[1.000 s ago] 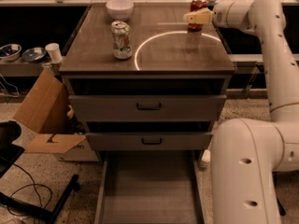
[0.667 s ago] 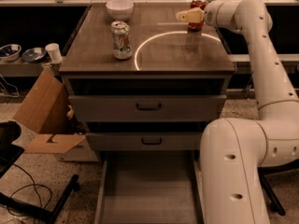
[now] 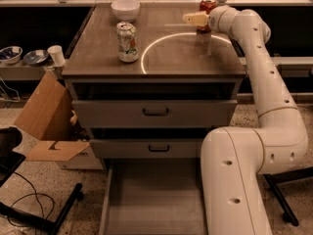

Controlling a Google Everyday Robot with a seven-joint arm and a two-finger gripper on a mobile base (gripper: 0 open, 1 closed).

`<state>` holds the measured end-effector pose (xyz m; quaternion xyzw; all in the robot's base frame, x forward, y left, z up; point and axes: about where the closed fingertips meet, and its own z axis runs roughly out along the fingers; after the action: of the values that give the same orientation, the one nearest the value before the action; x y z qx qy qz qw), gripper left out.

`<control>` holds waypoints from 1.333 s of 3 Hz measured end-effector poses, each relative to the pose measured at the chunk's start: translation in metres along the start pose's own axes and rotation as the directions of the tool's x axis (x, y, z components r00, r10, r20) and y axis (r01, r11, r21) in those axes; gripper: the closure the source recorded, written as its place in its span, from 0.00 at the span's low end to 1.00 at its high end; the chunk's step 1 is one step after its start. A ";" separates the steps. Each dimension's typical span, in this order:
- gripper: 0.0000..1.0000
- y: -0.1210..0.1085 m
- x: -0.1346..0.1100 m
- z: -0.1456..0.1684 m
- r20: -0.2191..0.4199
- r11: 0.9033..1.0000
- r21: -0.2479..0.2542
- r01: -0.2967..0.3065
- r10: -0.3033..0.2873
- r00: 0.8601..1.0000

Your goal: Place coke can into bottom drawer

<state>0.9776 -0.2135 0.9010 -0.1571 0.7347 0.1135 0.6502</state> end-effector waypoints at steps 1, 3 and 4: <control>0.00 -0.017 0.006 0.006 0.040 0.998 0.060 -0.033 0.030 0.999; 0.36 -0.022 -0.013 0.007 0.099 0.995 0.095 -0.019 0.010 0.995; 0.59 -0.022 -0.014 0.007 0.100 0.995 0.095 -0.017 0.008 0.995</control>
Offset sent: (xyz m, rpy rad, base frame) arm 0.1434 -0.0795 0.0553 0.0548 -0.1163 -0.1154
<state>0.9935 -0.2300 0.9148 -0.1153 0.7069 0.0900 0.6920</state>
